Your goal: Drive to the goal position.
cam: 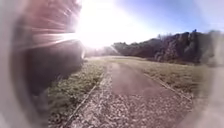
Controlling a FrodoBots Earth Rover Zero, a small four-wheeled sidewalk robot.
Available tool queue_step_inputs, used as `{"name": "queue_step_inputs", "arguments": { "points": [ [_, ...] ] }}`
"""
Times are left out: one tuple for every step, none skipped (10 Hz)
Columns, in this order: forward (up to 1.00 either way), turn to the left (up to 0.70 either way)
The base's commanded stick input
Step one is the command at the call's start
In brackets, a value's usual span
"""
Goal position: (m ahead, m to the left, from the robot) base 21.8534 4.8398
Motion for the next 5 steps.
{"name": "queue_step_inputs", "arguments": {
  "points": [
    [0.85,0.0],
    [0.85,0.0],
    [0.85,0.0],
    [0.85,0.0],
    [0.85,0.0]
  ]
}}
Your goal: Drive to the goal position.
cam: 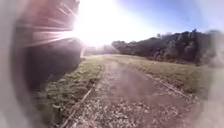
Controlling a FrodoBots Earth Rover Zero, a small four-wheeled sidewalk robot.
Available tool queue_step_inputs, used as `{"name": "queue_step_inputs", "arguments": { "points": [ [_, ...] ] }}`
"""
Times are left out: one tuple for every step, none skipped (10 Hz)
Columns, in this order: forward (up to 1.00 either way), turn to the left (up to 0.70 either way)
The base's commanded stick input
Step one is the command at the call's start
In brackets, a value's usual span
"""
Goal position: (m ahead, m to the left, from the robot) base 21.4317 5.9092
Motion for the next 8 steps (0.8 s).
{"name": "queue_step_inputs", "arguments": {
  "points": [
    [0.85,0.0],
    [0.85,0.0],
    [0.85,0.0],
    [0.85,0.0],
    [0.85,0.0],
    [0.85,0.0],
    [0.85,0.0],
    [0.85,0.0]
  ]
}}
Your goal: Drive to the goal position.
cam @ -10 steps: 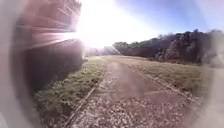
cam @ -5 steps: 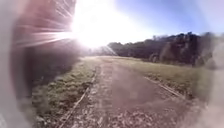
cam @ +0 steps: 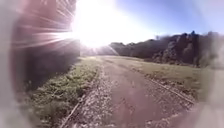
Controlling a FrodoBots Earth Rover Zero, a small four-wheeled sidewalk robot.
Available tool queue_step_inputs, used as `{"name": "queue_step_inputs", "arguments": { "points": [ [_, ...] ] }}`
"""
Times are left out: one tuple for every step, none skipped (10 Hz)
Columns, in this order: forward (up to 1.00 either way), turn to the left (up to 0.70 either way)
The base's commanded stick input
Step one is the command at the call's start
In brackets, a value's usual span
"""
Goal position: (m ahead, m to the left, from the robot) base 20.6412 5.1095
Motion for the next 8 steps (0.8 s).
{"name": "queue_step_inputs", "arguments": {
  "points": [
    [0.85,0.0],
    [0.85,0.0],
    [0.85,0.0],
    [0.85,0.0],
    [0.85,0.0],
    [0.85,0.0],
    [0.85,0.0],
    [0.85,0.0]
  ]
}}
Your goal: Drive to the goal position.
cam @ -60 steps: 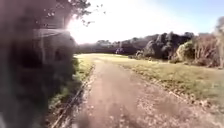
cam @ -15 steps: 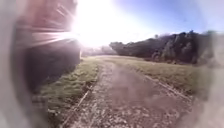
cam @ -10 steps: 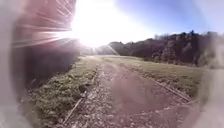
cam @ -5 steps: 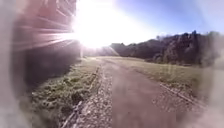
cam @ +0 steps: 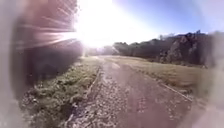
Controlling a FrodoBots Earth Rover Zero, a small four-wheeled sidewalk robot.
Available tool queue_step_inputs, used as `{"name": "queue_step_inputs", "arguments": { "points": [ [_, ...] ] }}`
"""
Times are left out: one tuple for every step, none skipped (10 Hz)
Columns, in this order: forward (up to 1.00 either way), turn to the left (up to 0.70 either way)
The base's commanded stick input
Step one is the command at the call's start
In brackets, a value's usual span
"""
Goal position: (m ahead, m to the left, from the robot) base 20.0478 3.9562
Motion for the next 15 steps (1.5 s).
{"name": "queue_step_inputs", "arguments": {
  "points": [
    [0.85,0.0],
    [0.85,0.0],
    [0.85,0.0],
    [0.85,0.0],
    [0.85,0.0],
    [0.85,0.0],
    [0.85,0.0],
    [0.85,0.0],
    [0.85,0.0],
    [0.85,0.0],
    [0.85,0.0],
    [0.85,0.0],
    [0.85,-0.05],
    [0.85,-0.28],
    [0.85,-0.34]
  ]
}}
